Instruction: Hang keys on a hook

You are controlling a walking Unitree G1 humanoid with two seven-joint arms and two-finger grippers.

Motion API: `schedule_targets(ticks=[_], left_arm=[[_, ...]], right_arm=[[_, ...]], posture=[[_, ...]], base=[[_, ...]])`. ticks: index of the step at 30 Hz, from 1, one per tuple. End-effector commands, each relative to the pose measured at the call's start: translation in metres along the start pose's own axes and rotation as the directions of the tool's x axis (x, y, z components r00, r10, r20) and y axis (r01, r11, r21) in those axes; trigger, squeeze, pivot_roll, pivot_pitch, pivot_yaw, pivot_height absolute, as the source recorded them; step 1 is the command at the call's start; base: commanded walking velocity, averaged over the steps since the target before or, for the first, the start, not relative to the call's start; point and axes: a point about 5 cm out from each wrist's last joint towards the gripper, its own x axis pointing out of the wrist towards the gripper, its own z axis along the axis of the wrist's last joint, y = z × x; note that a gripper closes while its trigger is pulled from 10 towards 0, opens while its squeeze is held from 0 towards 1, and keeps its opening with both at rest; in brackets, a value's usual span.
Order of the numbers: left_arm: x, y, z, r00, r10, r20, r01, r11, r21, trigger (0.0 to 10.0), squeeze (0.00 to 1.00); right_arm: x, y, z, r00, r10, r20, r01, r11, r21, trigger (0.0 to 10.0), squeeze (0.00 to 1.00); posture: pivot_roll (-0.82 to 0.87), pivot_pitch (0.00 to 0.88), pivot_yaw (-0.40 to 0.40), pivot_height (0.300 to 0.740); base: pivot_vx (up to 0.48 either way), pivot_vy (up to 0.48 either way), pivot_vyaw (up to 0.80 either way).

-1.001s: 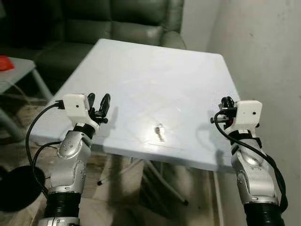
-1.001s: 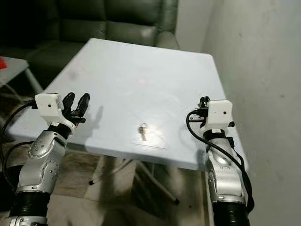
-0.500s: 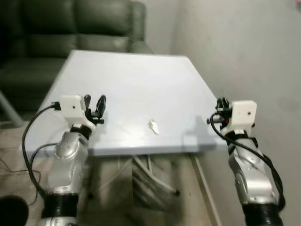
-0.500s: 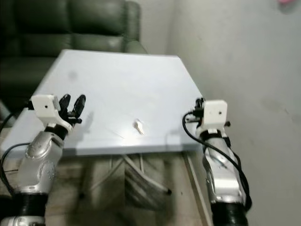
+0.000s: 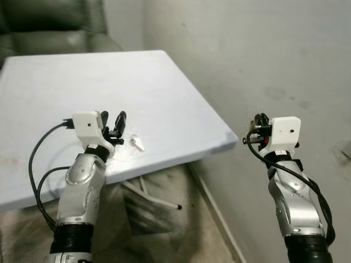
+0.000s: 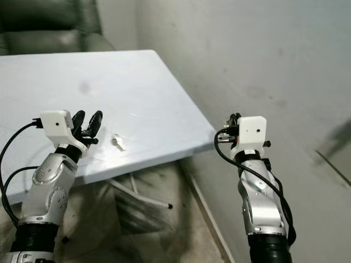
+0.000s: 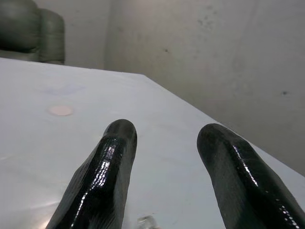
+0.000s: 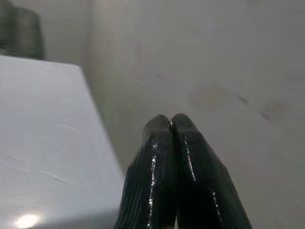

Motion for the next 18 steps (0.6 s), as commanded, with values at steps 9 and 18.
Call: schedule_targets(ticks=[9, 18], left_arm=[[0.003, -0.0057, -0.0005, 1.0, 0.003, -0.014, -0.003, 1.0, -0.012, 10.0, 0.0], [0.0054, -0.0042, -0.0004, 0.999, 0.024, -0.029, -0.025, 0.999, -0.032, 10.0, 0.0]], right_arm=[[-0.004, -0.0074, 0.0005, 1.0, -0.027, -0.011, 0.027, 1.0, -0.008, 10.0, 0.0], [-0.005, -0.0095, 0.0015, 0.999, -0.037, -0.014, 0.037, 0.999, -0.01, 10.0, 0.0]], posture=[[0.0, 0.072, -0.048, 0.74], [-0.01, 0.077, -0.046, 0.74]], base=[[0.0, 0.267, -0.78], [0.0, 0.0, -0.78]])
